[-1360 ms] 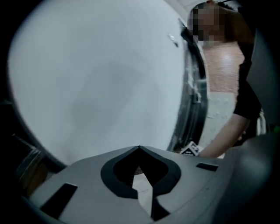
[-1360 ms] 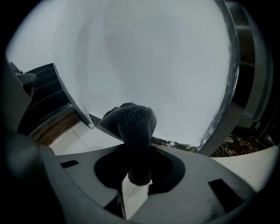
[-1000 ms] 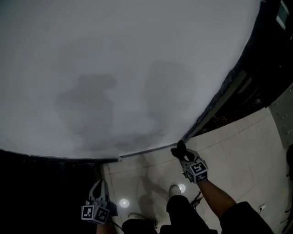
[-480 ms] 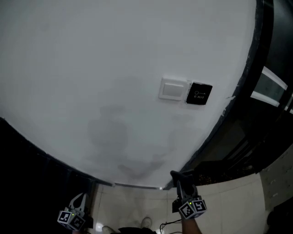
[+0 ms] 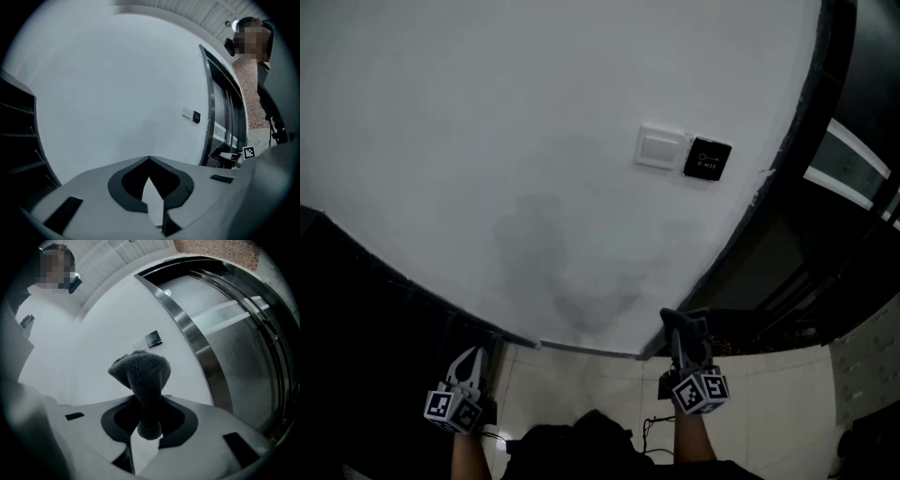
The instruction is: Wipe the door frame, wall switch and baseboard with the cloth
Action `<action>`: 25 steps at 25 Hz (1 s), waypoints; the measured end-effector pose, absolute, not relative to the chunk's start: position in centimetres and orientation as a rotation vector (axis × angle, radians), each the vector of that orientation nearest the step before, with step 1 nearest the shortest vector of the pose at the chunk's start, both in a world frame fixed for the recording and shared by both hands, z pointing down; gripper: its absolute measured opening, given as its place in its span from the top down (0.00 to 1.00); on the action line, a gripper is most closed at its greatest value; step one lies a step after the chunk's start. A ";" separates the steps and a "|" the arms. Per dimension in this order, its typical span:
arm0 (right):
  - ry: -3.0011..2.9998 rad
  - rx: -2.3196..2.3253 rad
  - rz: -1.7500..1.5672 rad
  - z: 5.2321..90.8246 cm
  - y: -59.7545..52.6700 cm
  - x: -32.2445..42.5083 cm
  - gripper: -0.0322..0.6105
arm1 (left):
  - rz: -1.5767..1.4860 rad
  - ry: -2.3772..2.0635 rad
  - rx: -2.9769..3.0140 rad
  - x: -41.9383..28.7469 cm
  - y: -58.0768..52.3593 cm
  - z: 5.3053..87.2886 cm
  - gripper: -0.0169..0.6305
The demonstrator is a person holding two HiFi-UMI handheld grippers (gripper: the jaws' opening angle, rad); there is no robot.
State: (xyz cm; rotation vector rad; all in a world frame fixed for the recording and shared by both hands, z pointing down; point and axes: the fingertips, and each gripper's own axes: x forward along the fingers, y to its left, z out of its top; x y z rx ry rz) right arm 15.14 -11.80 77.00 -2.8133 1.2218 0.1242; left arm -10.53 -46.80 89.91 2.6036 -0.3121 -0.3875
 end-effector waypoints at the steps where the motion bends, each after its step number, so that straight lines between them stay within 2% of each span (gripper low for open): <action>1: 1.209 -2.820 0.108 77.5 -11.6 14.7 0.81 | -0.381 -0.319 2.601 -11.1 -47.2 90.3 0.98; 10: 1.046 -2.848 0.116 77.4 -8.8 13.3 0.82 | -0.458 -0.222 2.587 -10.8 -48.3 90.4 0.98; 25: 1.028 -2.906 0.135 78.5 -12.5 12.5 0.82 | -0.480 -0.163 2.584 -9.6 -52.1 89.9 0.98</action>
